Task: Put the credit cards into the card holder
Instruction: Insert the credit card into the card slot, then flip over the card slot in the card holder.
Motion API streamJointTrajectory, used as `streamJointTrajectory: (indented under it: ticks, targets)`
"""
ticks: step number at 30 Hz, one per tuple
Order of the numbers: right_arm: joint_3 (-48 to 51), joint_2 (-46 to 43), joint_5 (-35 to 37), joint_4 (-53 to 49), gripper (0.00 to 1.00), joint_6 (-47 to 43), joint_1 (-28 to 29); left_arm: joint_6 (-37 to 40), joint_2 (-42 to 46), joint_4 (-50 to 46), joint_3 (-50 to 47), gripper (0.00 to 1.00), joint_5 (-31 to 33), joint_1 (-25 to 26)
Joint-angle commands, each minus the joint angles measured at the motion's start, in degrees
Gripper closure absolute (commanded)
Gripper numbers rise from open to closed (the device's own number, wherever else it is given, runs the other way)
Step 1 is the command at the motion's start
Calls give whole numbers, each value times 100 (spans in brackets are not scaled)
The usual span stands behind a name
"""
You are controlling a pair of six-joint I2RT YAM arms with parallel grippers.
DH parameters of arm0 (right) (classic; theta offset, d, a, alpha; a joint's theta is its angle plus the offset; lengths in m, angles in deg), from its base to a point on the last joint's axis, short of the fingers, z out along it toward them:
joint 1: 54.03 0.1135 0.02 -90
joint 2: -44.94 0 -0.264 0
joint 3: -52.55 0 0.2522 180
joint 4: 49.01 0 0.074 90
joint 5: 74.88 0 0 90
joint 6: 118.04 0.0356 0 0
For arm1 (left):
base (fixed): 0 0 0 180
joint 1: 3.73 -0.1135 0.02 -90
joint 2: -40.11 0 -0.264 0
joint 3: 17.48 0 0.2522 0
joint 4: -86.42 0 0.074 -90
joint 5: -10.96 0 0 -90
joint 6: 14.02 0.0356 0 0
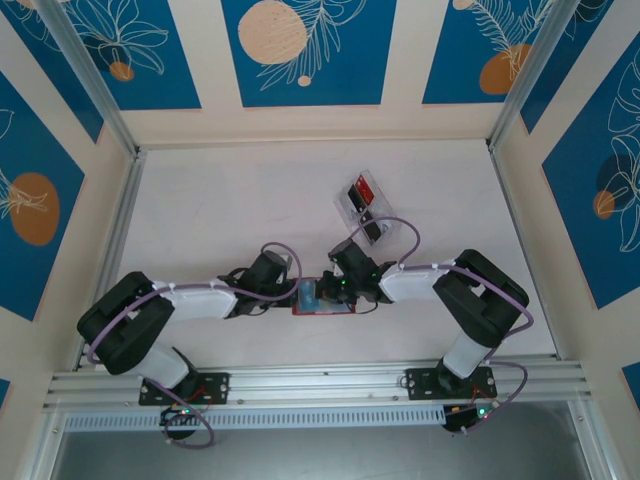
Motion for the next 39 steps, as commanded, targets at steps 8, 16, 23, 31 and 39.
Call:
streamJointTrajectory:
  ticks: [8, 16, 23, 31, 39]
  targets:
    - [-182, -2, -269, -477, 78, -462, 162, -106, -498, 154, -128, 86, -278, 239]
    - [-414, -285, -284, -1182, 67, -883, 138, -132, -460, 72, -140, 85, -186, 240]
    - [-818, -662, 711, -2403, 75, -1216, 115, -150, -512, 63, -125, 85, -159, 230]
    - [-858, -1014, 1328, -3090, 83, -1511, -136, -117, -510, 64, -114, 85, -192, 231]
    - [-907, -618, 1520, -3258, 88, -1574, -346, -63, -486, 21, -75, 85, -203, 233]
